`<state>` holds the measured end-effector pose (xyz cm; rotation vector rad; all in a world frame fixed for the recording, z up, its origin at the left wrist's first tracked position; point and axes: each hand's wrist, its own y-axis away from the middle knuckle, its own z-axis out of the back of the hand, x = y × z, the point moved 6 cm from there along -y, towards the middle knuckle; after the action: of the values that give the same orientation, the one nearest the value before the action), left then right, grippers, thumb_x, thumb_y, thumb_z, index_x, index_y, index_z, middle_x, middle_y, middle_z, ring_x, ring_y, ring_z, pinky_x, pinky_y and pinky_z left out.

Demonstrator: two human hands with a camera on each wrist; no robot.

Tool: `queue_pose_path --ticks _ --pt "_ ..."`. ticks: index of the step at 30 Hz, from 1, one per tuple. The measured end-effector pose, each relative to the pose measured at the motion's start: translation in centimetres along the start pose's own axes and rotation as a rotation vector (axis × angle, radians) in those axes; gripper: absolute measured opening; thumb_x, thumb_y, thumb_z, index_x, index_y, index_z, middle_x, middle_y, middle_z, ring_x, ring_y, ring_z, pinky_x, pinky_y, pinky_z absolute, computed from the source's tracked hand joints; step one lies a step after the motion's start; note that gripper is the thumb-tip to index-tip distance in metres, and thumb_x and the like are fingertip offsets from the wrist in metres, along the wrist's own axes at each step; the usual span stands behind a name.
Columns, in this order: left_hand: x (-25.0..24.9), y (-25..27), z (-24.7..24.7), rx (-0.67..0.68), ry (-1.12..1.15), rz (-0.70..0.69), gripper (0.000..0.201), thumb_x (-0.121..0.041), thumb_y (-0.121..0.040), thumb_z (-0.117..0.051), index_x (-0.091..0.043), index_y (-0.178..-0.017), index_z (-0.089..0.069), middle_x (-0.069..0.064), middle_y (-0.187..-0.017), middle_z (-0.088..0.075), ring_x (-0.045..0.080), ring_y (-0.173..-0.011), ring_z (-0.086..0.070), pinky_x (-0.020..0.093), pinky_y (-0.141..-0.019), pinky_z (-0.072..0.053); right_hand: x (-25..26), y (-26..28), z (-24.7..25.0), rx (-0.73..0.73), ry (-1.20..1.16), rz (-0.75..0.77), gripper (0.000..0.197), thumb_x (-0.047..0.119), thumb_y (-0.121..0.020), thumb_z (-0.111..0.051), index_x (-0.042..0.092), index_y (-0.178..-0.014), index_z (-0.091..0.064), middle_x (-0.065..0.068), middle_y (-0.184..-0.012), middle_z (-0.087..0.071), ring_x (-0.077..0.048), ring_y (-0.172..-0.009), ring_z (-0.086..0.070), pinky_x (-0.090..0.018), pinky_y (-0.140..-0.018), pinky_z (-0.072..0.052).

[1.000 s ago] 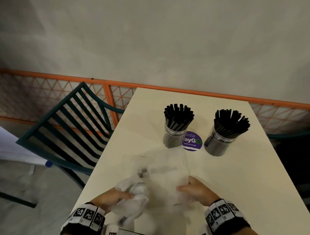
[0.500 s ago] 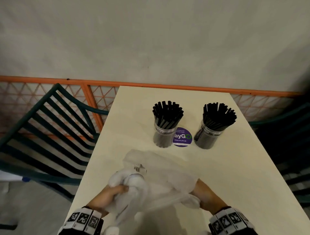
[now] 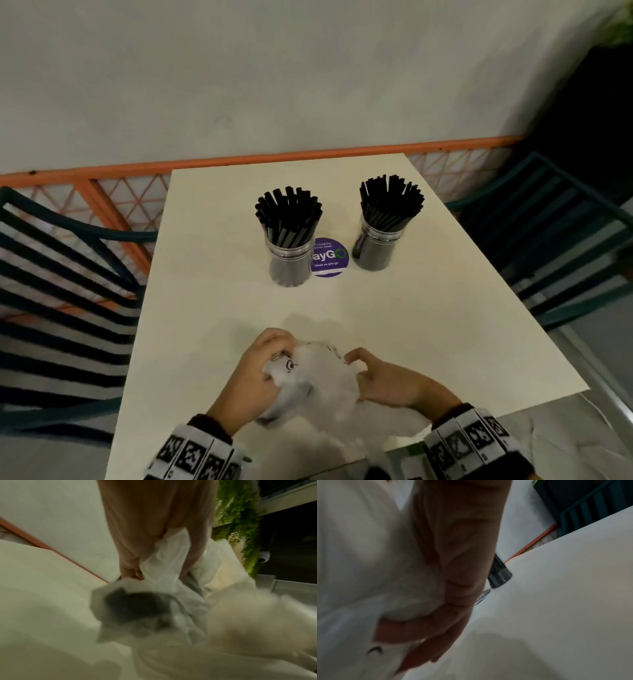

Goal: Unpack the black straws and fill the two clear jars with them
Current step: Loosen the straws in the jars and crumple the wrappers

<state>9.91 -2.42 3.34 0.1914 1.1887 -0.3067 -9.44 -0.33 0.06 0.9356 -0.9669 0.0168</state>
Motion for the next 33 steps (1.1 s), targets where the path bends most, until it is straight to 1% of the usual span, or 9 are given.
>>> queue_pose_path --ticks 4,7,12,15,18,21,25,29,33 --pt "-0.4 -0.7 -2.3 0.024 0.033 0.001 0.046 0.001 -0.068 -0.056 -0.042 -0.085 -0.058 -0.012 -0.099 -0.055 -0.001 -0.096 -0.055 0.008 -0.084 -0.040 -2.6 0.7 1.6 -0.343 0.029 -0.019 0.041 0.017 -0.082 -0.060 0.024 -0.117 -0.041 0.003 -0.098 -0.059 -0.006 -0.074 -0.056 -0.013 -0.063 -0.044" --pt "-0.9 -0.3 -6.1 0.167 0.257 0.166 0.017 -0.025 -0.079 -0.069 -0.030 -0.090 -0.057 -0.006 -0.095 -0.060 0.001 -0.088 -0.060 0.013 -0.076 -0.045 -3.6 3.0 4.0 -0.798 0.081 -0.020 0.022 0.008 -0.083 -0.054 0.005 -0.104 -0.058 -0.008 -0.098 -0.061 -0.021 -0.085 -0.054 -0.025 -0.067 -0.038" --pt "-2.1 -1.6 -11.8 0.252 0.436 0.358 0.056 -0.064 -0.080 -0.045 -0.017 -0.106 -0.056 -0.003 -0.099 -0.070 0.008 -0.094 -0.065 0.024 -0.087 -0.049 -5.0 7.6 5.5 -1.228 -0.055 0.128 0.017 -0.003 -0.082 -0.052 0.014 -0.082 -0.051 -0.003 -0.090 -0.052 -0.017 -0.083 -0.048 -0.010 -0.066 -0.037" --pt "-3.0 -2.8 -15.4 0.307 0.338 0.419 0.078 -0.087 -0.057 -0.036 -0.016 -0.086 -0.049 0.002 -0.079 -0.056 0.011 -0.077 -0.054 0.019 -0.084 -0.044 -6.0 10.5 4.9 -1.179 -0.159 0.283 0.024 0.011 -0.088 -0.050 0.030 -0.103 -0.048 0.007 -0.113 -0.045 0.001 -0.108 -0.043 -0.006 -0.091 -0.037" --pt "-4.2 -3.4 -20.3 0.387 0.427 0.497 0.088 -0.081 -0.061 -0.035 -0.022 -0.125 -0.045 0.000 -0.111 -0.059 0.011 -0.098 -0.056 0.027 -0.087 -0.047 -7.2 13.5 3.4 -0.872 -0.225 0.386 0.069 0.060 -0.079 -0.052 0.049 -0.135 -0.014 0.027 -0.147 -0.002 0.017 -0.133 -0.006 0.001 -0.102 -0.017" --pt "-5.7 -2.5 -26.6 0.536 0.550 0.604 0.104 -0.086 -0.059 -0.044 -0.027 -0.142 -0.027 0.003 -0.139 -0.050 0.019 -0.122 -0.052 0.041 -0.105 -0.041 -10.3 16.1 2.6 -0.770 -0.040 0.251 0.114 0.082 -0.056 -0.054 0.047 -0.140 0.015 0.028 -0.142 0.038 0.008 -0.134 0.022 -0.013 -0.110 -0.008" --pt "-9.3 0.3 -34.7 0.775 0.576 0.618 0.081 -0.079 -0.068 -0.041 -0.028 -0.131 -0.047 0.005 -0.135 -0.054 0.020 -0.123 -0.052 0.041 -0.107 -0.037 -17.4 19.7 4.9 -0.955 -0.075 0.255 0.084 0.070 -0.069 -0.058 0.049 -0.137 -0.014 0.018 -0.151 -0.003 0.016 -0.135 -0.001 0.002 -0.103 -0.013" --pt "-10.0 2.9 -40.1 1.009 0.379 0.584 0.057 -0.071 -0.075 -0.038 -0.042 -0.123 -0.034 -0.003 -0.139 -0.039 0.008 -0.122 -0.046 0.020 -0.099 -0.039 -26.0 23.5 7.5 -1.037 -0.426 0.149 0.040 0.031 -0.075 -0.072 0.046 -0.106 -0.051 0.022 -0.111 -0.062 0.009 -0.103 -0.056 -0.006 -0.086 -0.044" --pt "-9.5 1.5 -42.5 0.827 -0.012 0.257 0.035 -0.039 -0.085 -0.057 -0.053 -0.107 -0.035 -0.002 -0.127 -0.022 0.000 -0.114 -0.037 0.002 -0.090 -0.032 -32.2 25.4 8.2 -1.008 -0.625 0.072 0.025 0.035 -0.071 -0.066 0.033 -0.095 -0.060 0.011 -0.091 -0.071 0.001 -0.086 -0.064 -0.023 -0.080 -0.053"
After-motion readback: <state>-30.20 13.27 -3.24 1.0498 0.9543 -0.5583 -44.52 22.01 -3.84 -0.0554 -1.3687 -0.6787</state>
